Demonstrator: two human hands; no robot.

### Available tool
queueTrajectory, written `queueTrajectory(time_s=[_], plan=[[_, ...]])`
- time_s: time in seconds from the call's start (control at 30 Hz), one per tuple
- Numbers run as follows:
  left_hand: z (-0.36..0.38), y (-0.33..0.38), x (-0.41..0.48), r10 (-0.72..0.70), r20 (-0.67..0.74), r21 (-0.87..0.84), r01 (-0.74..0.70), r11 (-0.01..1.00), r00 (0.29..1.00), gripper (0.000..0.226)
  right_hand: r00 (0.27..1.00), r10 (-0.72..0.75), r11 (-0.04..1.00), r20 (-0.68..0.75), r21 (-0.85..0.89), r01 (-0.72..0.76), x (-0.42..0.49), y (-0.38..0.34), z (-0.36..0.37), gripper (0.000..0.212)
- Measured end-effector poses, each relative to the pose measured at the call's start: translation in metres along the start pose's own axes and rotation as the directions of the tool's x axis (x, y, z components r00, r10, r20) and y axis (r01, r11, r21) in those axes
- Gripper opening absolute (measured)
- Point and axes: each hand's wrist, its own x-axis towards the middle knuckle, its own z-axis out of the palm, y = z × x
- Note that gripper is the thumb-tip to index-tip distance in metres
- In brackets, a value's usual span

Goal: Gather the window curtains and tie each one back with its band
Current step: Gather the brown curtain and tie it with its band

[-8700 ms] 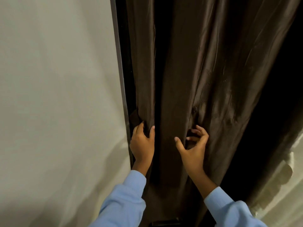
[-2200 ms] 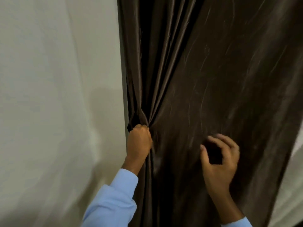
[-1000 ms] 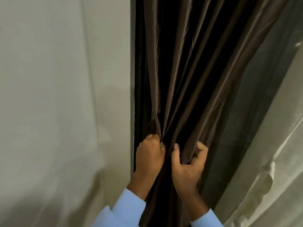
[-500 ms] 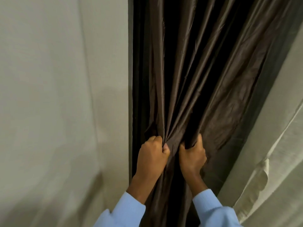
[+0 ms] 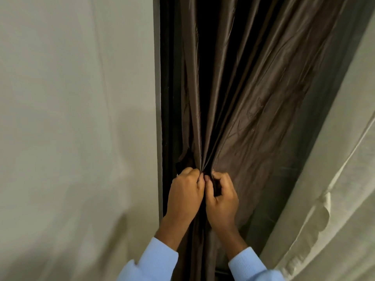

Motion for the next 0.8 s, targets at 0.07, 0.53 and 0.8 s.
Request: queueTrajectory(time_s=[0.07, 0.53, 0.8], plan=[[0.0, 0.0, -0.002, 0.006, -0.007, -0.034, -0.006, 0.999, 1.0, 0.023, 1.0, 0.01, 1.0, 0.001, -0.003, -0.01, -0.001, 0.001, 0.0, 0.01], [-0.003, 0.006, 0.002, -0.031, 0.013, -0.191, 0.032, 0.981, 0.999, 0.045, 0.984, 0.113, 0.979, 0.137, 0.154, -0.134, -0.017, 0.004, 0.005, 0.022], [0.01, 0.0, 0.01, -0.043, 0.006, -0.06, 0.043, 0.997, 0.999, 0.033, 0.97, 0.069, 0.987, 0.234, 0.125, -0.1, -0.006, 0.019, -0.005, 0.029]])
